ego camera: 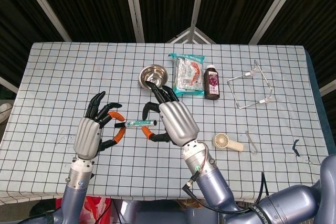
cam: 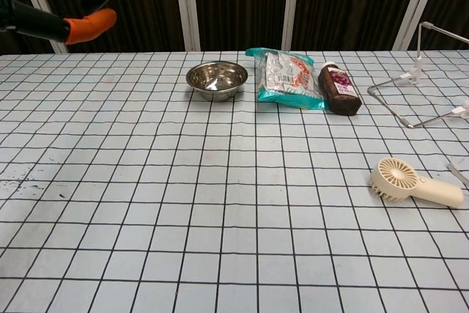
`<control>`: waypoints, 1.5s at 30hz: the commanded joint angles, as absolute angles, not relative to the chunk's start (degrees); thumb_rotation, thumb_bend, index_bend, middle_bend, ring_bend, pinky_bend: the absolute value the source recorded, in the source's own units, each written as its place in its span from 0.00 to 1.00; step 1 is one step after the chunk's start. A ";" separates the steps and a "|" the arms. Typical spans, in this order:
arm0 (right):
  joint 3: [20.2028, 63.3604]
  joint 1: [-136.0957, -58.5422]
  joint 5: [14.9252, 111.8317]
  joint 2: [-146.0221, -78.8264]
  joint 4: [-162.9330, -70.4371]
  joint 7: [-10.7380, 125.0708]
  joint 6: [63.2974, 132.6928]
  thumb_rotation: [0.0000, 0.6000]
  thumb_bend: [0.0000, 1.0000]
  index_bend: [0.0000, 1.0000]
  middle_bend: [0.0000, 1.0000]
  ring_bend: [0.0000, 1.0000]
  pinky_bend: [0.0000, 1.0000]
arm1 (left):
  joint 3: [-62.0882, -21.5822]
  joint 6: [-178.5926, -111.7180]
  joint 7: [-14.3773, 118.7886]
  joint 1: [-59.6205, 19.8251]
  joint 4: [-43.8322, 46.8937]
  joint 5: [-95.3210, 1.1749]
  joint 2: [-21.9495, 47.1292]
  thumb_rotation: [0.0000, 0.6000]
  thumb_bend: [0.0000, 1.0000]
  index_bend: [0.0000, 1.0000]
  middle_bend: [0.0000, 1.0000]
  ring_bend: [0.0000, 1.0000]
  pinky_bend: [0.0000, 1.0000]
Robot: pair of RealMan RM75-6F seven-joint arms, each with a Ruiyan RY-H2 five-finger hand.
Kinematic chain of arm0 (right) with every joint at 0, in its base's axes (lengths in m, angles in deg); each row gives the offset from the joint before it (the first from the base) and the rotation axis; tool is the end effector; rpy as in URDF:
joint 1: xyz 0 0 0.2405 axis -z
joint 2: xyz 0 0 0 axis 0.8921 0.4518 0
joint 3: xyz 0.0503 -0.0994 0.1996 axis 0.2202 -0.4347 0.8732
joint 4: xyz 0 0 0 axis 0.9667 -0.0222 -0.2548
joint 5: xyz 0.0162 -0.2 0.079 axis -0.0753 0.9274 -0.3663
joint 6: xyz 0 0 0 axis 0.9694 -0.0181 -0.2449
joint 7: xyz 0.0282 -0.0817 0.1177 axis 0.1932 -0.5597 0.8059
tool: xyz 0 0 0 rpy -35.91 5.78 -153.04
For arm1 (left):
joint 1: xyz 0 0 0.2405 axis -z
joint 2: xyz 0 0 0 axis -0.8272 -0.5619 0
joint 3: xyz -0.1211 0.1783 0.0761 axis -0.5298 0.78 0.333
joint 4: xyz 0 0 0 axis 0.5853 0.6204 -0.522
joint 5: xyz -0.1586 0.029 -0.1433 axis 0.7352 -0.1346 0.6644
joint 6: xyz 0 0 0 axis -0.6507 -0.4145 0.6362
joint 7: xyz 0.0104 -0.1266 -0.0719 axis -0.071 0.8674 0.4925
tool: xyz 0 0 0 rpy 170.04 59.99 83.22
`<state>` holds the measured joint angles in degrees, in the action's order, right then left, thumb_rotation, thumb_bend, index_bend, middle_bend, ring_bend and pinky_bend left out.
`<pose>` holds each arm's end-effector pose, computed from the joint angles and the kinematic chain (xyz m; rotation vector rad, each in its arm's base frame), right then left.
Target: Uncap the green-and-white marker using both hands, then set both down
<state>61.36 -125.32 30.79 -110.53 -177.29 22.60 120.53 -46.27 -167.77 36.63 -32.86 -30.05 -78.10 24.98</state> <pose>0.0795 -0.2499 0.0878 1.6322 -1.3067 1.4653 -0.0647 0.2330 0.0467 -1.3431 -0.9110 -1.6686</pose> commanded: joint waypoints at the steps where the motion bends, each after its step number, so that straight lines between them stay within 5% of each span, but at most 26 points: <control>1: 61.25 -125.29 30.80 -110.46 -177.29 22.60 120.45 1.00 0.57 0.81 0.05 0.15 0.05 | -46.23 -167.97 36.65 -32.92 -29.99 -78.17 24.96 1.00 0.43 0.50 0.29 0.00 0.00; 45: 61.20 -125.44 29.53 -110.57 -177.29 23.08 120.57 1.00 0.57 0.83 0.05 0.15 0.05 | -45.28 -169.20 38.49 -33.27 -28.12 -78.80 25.59 1.00 0.50 0.57 0.33 0.00 0.00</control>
